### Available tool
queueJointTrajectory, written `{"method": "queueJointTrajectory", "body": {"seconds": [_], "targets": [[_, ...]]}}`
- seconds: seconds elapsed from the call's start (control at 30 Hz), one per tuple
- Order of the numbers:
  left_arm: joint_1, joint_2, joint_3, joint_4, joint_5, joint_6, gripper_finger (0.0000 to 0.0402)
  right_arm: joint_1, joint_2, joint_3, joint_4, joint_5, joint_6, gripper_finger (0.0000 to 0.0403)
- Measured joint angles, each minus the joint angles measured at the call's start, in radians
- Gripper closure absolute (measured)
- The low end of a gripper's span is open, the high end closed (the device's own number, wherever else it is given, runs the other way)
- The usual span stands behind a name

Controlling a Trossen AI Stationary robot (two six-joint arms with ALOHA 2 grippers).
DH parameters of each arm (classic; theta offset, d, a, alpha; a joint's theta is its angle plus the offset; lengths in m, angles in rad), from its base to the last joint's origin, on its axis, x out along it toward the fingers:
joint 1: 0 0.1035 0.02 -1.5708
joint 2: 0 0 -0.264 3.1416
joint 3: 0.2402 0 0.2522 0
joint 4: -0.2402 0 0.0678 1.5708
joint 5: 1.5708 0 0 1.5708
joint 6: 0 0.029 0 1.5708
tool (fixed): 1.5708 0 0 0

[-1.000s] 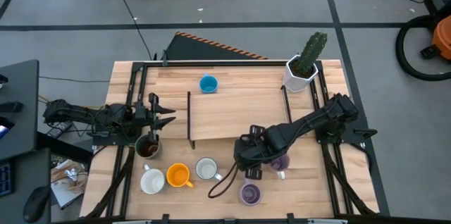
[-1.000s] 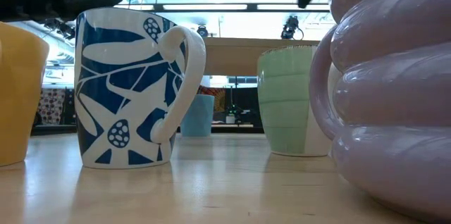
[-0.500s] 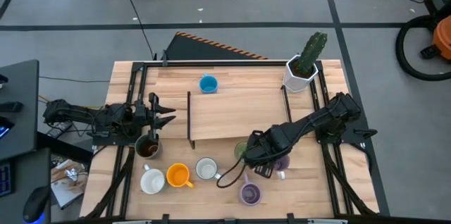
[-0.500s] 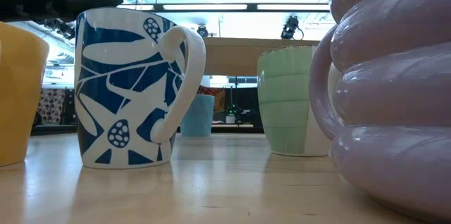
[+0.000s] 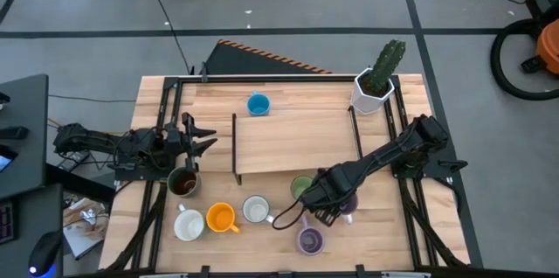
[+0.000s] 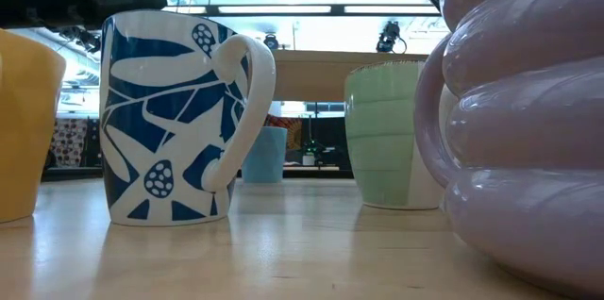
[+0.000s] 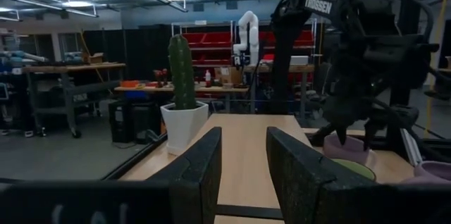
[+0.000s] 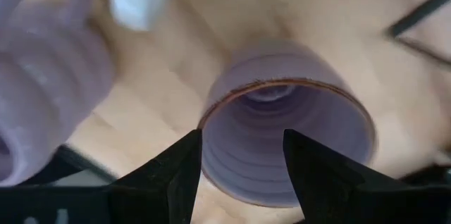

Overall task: Place coffee mugs
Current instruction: Put the violet-white mug on the shelf

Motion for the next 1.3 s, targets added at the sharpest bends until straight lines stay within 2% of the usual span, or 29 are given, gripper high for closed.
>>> {"method": "queueJointTrajectory", "body": {"seconds": [0.13,0.4,0.6,0.77,1.0,1.3], "targets": [[0.0,0.0,0.0,0.004,0.0,0.0,0.0283,0.0,0.0,-0.007,0.022,-0.01,-0.006,0.0196],[0.0,0.0,0.0,0.004,0.0,-0.003,0.0283,-0.001,-0.03,-0.011,-0.055,0.064,-0.025,0.0196],[0.0,0.0,0.0,0.003,0.0,-0.003,0.0283,0.0,-0.038,-0.011,-0.109,0.034,-0.008,0.0196],[0.0,0.0,0.0,0.004,0.0,-0.003,0.0283,0.018,-0.083,-0.008,-0.066,0.047,0.038,0.0196],[0.0,0.0,0.0,0.004,0.0,-0.003,0.0283,0.059,-0.061,-0.012,0.004,0.088,0.034,0.0196],[0.0,0.0,0.0,0.012,0.0,-0.001,0.0283,0.069,-0.063,-0.169,0.144,0.089,0.045,0.0219]]}}
